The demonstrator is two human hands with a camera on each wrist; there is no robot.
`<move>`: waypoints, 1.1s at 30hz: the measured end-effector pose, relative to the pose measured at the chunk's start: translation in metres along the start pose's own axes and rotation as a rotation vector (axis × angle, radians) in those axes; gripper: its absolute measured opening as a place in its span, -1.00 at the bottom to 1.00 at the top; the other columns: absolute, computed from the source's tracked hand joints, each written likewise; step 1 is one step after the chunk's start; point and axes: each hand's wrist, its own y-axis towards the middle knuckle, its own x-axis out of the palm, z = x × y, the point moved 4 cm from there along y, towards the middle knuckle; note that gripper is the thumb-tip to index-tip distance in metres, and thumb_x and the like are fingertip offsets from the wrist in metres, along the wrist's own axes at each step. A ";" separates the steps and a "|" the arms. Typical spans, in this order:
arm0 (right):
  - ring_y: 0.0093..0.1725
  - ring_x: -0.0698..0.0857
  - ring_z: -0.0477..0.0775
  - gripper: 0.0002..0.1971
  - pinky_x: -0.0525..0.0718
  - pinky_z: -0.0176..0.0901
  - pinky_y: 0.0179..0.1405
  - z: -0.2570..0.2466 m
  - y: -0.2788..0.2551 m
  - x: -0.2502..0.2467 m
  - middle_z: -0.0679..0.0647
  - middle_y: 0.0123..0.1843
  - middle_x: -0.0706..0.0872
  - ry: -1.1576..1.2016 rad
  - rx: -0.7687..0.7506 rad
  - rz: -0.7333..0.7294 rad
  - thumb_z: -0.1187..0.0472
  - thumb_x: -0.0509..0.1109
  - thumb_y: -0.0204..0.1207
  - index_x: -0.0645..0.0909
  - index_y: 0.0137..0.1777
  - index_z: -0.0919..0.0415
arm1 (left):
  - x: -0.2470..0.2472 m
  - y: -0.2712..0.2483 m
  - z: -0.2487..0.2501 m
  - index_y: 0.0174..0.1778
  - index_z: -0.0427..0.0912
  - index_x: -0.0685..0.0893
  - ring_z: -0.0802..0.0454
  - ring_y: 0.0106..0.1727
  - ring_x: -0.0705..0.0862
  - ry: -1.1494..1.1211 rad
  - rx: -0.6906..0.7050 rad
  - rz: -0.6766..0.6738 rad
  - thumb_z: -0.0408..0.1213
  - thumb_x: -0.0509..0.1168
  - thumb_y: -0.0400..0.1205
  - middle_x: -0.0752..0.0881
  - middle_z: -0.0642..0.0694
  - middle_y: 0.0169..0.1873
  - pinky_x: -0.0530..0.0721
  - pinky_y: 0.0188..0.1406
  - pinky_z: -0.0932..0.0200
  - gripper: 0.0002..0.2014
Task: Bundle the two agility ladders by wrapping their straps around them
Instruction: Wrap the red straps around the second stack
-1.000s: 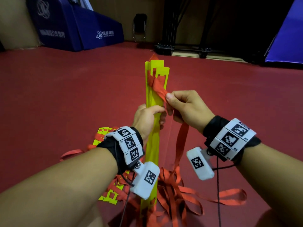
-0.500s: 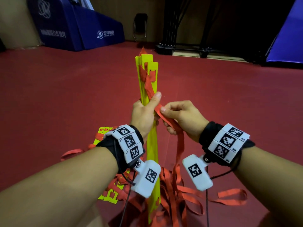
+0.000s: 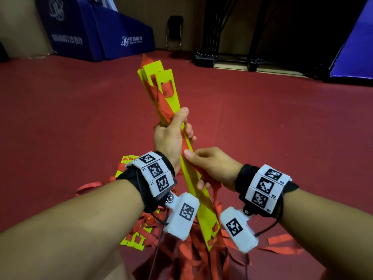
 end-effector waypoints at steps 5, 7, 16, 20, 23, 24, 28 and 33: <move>-0.65 0.62 -0.07 -0.66 0.47 -0.32 -0.75 0.003 0.000 0.003 -0.01 -0.58 0.62 -0.072 -0.055 -0.047 -0.06 0.24 0.75 0.49 0.01 0.27 | -0.002 0.002 0.007 -0.41 -0.14 0.49 0.01 -0.57 0.40 -0.001 0.016 0.026 -0.25 0.39 0.70 0.40 -0.03 -0.63 0.43 -0.52 0.17 -0.64; -0.60 0.67 -0.01 -0.71 0.50 -0.27 -0.72 0.009 0.001 0.005 0.06 -0.49 0.64 -0.065 -0.056 -0.082 -0.01 0.24 0.75 0.45 0.04 0.25 | -0.004 0.006 0.010 -0.40 -0.12 0.48 0.03 -0.57 0.40 -0.056 -0.010 0.055 -0.23 0.39 0.70 0.39 -0.01 -0.63 0.43 -0.52 0.18 -0.64; -0.78 0.31 -0.10 -0.59 0.17 -0.42 -0.74 0.007 0.008 -0.005 0.13 -0.52 0.39 0.052 -0.129 -0.073 -0.16 0.30 0.54 0.50 -0.16 0.24 | -0.003 0.002 -0.002 -0.24 -0.13 0.71 0.01 -0.39 0.68 -0.084 -0.159 -0.131 -0.12 0.48 0.49 0.70 -0.09 -0.38 0.68 -0.34 0.12 -0.84; -0.78 0.30 -0.08 -0.51 0.24 -0.40 -0.73 0.003 0.010 -0.003 0.05 -0.61 0.31 0.028 -0.144 -0.072 -0.10 0.32 0.58 0.53 -0.02 0.45 | 0.003 -0.006 -0.013 -0.35 -0.22 0.62 0.02 -0.57 0.55 0.039 -0.137 -0.019 -0.26 0.49 0.64 0.55 -0.09 -0.55 0.58 -0.52 0.20 -0.72; -0.69 0.39 -0.10 -0.65 0.37 -0.31 -0.68 0.004 0.008 0.000 -0.03 -0.59 0.41 -0.068 -0.126 -0.082 0.08 0.39 0.66 0.51 -0.03 0.44 | -0.001 -0.001 -0.011 -0.46 -0.21 0.55 -0.03 -0.57 0.47 0.119 -0.056 0.005 -0.20 0.51 0.62 0.47 -0.12 -0.59 0.53 -0.54 0.19 -0.61; -0.66 0.44 -0.09 -0.71 0.40 -0.27 -0.65 0.003 0.006 0.001 -0.02 -0.55 0.45 -0.110 -0.127 -0.089 0.10 0.42 0.65 0.51 -0.03 0.36 | -0.002 0.000 -0.012 -0.43 -0.21 0.55 -0.03 -0.57 0.44 0.141 -0.034 -0.006 -0.17 0.52 0.62 0.44 -0.10 -0.61 0.52 -0.51 0.18 -0.62; -0.62 0.58 0.03 -0.82 0.43 -0.21 -0.64 -0.004 0.002 -0.004 0.09 -0.48 0.56 -0.206 -0.118 -0.078 0.27 0.50 0.58 0.54 -0.02 0.34 | -0.001 0.001 -0.011 -0.30 -0.14 0.57 0.03 -0.58 0.35 0.139 -0.024 -0.053 -0.10 0.54 0.54 0.36 0.01 -0.64 0.46 -0.44 0.13 -0.69; -0.62 0.61 0.02 -0.71 0.51 -0.24 -0.62 0.001 0.004 -0.007 0.15 -0.50 0.67 -0.415 -0.113 -0.031 0.13 0.60 0.48 0.62 -0.24 0.34 | 0.003 0.001 -0.013 -0.30 -0.08 0.57 0.03 -0.55 0.40 0.174 0.005 -0.103 -0.05 0.60 0.47 0.43 0.07 -0.64 0.48 -0.34 0.07 -0.67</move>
